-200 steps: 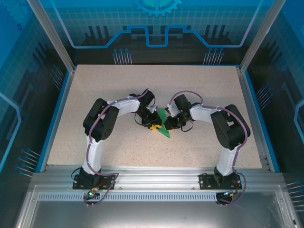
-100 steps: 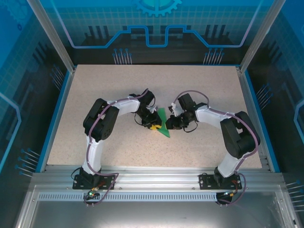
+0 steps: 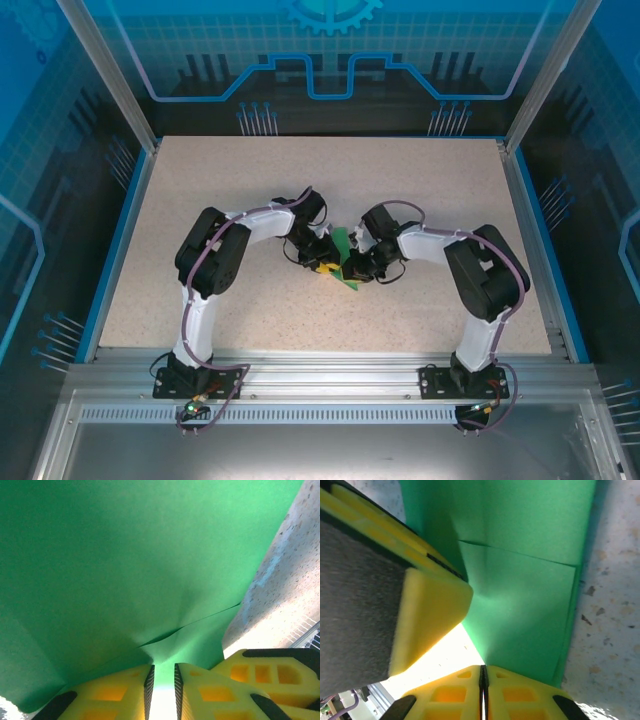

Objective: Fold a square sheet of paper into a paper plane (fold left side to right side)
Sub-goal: Third fold the triangle at the center of the table.

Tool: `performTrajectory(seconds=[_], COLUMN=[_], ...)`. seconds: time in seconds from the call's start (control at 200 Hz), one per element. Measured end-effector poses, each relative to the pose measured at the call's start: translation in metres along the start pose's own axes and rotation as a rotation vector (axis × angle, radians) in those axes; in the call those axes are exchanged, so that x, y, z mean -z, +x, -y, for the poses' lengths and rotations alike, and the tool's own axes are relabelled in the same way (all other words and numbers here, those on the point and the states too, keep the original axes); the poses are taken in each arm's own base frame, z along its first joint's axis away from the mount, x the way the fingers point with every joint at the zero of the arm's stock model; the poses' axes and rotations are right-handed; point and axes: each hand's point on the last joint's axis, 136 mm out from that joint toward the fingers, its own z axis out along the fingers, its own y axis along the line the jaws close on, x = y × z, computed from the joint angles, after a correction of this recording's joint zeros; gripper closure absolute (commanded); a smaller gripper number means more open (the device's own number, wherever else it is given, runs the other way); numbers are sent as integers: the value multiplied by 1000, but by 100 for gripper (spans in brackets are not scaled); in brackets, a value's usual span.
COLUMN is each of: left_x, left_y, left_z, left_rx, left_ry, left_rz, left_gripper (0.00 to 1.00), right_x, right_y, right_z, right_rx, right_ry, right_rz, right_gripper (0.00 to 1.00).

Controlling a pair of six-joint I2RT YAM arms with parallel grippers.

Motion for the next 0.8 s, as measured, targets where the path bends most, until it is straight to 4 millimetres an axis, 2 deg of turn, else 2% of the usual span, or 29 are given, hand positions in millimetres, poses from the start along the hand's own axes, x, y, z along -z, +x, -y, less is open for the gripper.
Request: performTrajectory(seconds=[0.465, 0.8], left_x=[0, 0], left_y=[0, 0], left_z=[-1, -1], left_rx=[-3, -5], left_ry=[-9, -22], left_rz=[2, 6], left_gripper=[76, 77], right_x=[0, 15], right_y=[16, 43], right_z=[16, 35], right_rx=[-50, -98], right_ry=[54, 80], right_rz=[-27, -45], right_gripper=[91, 90])
